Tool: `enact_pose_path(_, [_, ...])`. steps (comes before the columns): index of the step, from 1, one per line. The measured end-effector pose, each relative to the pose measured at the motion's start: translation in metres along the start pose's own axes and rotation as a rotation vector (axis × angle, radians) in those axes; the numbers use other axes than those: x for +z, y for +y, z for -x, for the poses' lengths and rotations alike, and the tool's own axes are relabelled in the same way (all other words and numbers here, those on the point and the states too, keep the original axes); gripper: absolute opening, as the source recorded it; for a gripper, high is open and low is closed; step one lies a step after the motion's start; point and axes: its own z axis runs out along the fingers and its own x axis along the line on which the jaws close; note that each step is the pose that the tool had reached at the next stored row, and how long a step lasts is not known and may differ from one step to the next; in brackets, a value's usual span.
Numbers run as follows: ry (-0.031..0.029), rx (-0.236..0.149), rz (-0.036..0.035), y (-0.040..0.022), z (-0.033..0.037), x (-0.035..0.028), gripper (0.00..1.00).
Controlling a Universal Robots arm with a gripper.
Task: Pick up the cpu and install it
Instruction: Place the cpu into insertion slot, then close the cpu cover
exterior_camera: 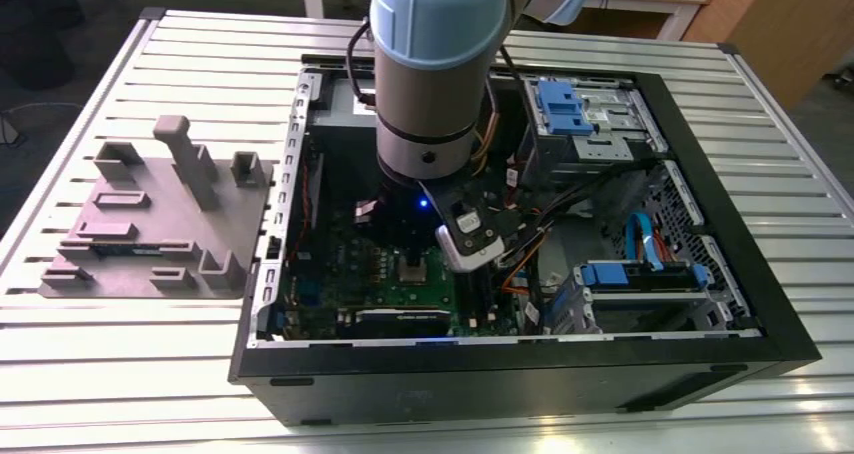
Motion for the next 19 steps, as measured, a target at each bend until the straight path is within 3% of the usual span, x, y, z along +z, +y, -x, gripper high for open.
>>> enact_pose_path(5, [0.0004,0.000,-0.0001,0.0000,0.0000,0.0000,0.10])
enact_pose_path(7, [0.0040,0.000,-0.0001,0.0000,0.0000,-0.0001,0.10])
enact_pose_path(19, [0.0046,0.000,-0.0001,0.0000,0.0000,-0.0016,0.10])
